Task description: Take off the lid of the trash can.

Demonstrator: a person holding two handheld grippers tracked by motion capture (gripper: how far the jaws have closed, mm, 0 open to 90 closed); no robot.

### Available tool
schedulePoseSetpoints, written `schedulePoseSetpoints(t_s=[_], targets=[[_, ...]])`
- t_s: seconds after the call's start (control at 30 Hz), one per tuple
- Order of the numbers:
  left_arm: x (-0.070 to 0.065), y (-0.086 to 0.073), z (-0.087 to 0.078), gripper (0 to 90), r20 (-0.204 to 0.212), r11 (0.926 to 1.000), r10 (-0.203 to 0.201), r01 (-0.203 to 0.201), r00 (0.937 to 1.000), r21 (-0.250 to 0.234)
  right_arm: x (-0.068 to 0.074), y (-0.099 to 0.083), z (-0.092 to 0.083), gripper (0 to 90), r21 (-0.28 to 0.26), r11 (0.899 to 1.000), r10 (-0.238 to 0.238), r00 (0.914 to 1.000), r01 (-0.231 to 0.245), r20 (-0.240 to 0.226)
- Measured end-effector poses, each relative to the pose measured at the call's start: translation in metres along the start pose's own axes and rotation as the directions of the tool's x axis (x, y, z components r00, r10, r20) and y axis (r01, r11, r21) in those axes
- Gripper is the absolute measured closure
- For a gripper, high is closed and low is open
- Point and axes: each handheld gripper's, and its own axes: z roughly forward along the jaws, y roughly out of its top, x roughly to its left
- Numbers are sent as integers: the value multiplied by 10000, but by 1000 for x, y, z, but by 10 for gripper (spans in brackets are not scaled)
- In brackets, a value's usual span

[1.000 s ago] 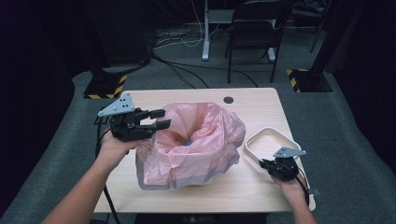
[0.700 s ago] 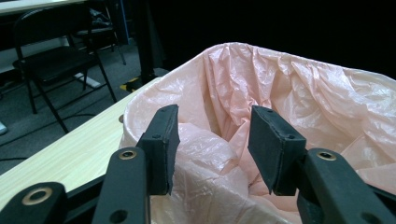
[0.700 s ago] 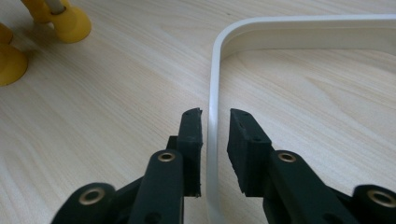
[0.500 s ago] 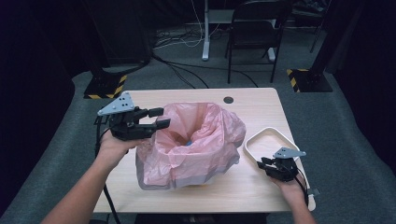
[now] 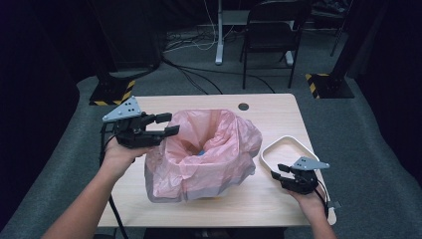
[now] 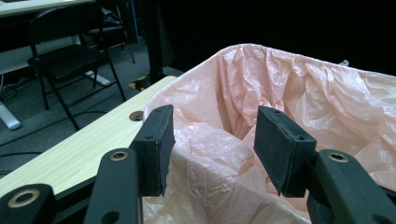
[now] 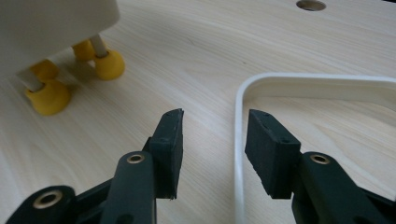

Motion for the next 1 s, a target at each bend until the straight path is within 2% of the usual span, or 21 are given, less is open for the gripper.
schedulePoseSetpoints(t_s=[0.37,1.0], targets=[[1,1,-2,485,-170,9998,106,-103,9998,188,12,14,-8,539,-322,9994,-129,9976,107,-687],[5,-2,-6,447,-255,10000,18,-18,9997,-7,26,30,-17,453,-515,9985,-242,9959,197,-875]])
